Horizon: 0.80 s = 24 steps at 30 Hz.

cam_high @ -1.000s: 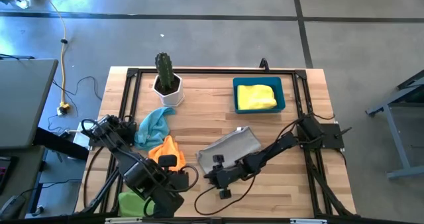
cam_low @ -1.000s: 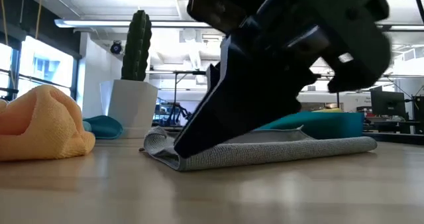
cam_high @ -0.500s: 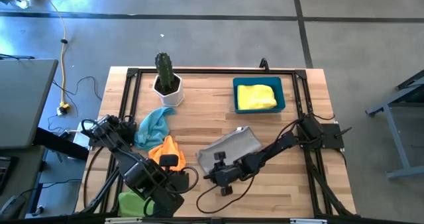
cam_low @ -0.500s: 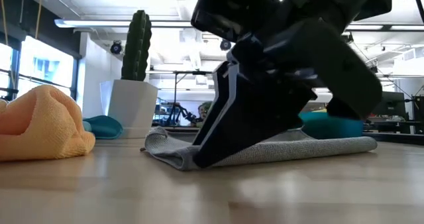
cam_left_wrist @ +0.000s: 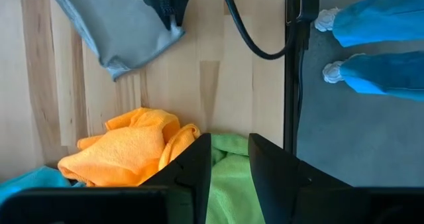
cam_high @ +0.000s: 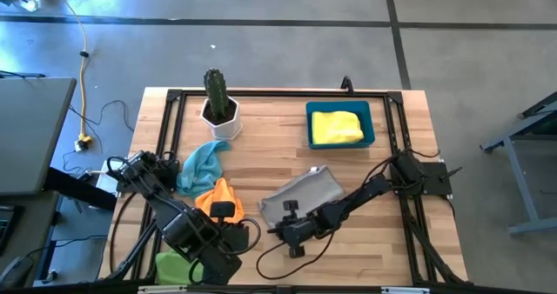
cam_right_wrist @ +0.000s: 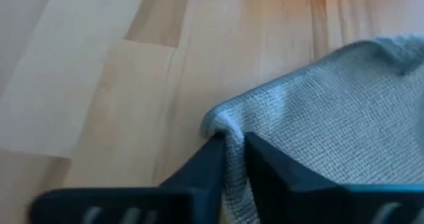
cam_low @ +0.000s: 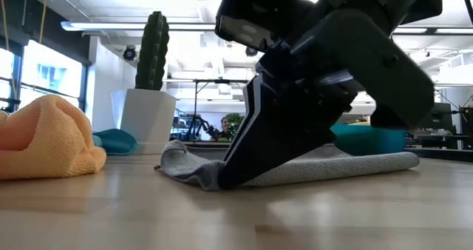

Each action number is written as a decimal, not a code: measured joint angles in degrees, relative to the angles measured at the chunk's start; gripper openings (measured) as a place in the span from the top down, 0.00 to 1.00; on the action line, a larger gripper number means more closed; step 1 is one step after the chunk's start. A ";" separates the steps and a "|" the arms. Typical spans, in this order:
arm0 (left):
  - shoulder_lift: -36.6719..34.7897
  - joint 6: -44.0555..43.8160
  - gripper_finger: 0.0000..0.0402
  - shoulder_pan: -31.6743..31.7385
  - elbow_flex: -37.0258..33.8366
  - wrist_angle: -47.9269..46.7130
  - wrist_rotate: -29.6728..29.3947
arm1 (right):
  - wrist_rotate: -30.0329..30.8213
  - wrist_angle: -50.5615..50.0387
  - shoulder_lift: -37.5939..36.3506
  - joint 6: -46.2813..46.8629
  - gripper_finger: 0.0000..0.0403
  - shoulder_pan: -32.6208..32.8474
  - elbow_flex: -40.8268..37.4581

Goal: Fold microfiber towels
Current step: Fold the gray microfiber cloth

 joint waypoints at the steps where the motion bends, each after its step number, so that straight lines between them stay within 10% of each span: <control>1: 0.00 0.00 0.78 0.00 0.00 0.00 -0.20 | -0.54 0.02 0.00 1.10 0.91 0.00 0.00; 12: 0.02 -1.51 0.78 0.30 0.00 0.02 -2.95 | -2.75 -2.73 -2.73 16.73 0.99 -0.37 -0.17; 24: 0.04 -1.11 0.78 2.98 -0.02 0.00 -3.41 | 9.28 -20.81 -12.42 26.53 1.00 -5.54 -0.13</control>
